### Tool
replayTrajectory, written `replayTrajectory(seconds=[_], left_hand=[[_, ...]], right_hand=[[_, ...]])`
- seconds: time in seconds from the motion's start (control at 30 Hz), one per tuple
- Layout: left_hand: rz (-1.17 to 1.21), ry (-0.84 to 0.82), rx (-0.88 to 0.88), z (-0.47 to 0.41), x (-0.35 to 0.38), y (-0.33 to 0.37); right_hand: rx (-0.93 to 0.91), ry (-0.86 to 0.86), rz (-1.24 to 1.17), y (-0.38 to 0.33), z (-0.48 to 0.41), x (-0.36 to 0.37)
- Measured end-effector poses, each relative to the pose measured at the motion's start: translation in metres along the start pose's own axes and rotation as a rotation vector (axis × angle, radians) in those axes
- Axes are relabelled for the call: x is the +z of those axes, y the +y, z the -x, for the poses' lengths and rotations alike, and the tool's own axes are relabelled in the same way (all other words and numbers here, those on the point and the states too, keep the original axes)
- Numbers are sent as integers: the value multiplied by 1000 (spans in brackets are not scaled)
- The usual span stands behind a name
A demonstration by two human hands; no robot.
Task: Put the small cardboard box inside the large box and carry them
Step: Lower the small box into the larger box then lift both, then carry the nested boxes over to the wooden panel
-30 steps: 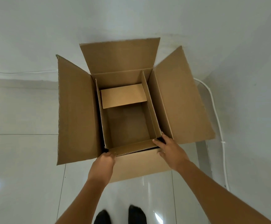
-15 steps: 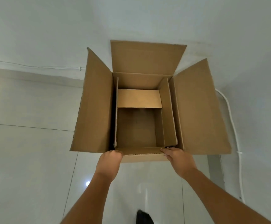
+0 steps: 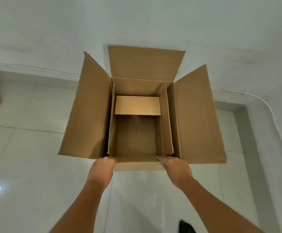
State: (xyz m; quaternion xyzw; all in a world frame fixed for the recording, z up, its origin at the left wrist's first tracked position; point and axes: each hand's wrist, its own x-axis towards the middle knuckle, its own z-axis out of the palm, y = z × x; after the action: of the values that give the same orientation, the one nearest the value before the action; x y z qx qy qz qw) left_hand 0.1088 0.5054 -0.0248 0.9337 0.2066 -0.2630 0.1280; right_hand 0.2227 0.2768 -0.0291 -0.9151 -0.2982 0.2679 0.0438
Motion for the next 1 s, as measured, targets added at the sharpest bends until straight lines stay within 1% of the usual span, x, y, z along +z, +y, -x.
replayTrajectory(seconds=[0.37,0.67,1.0], left_hand=[[34,58,-75,12,-21,-178],[104,171,-131,6,-33,-284],[97,191,-96,-13,-55,-404]], right_hand=[[-47,-19,27,-173,-55,24],[-31,-40,79,-276,-97,38],[17,-16,61,-384,-149,49]])
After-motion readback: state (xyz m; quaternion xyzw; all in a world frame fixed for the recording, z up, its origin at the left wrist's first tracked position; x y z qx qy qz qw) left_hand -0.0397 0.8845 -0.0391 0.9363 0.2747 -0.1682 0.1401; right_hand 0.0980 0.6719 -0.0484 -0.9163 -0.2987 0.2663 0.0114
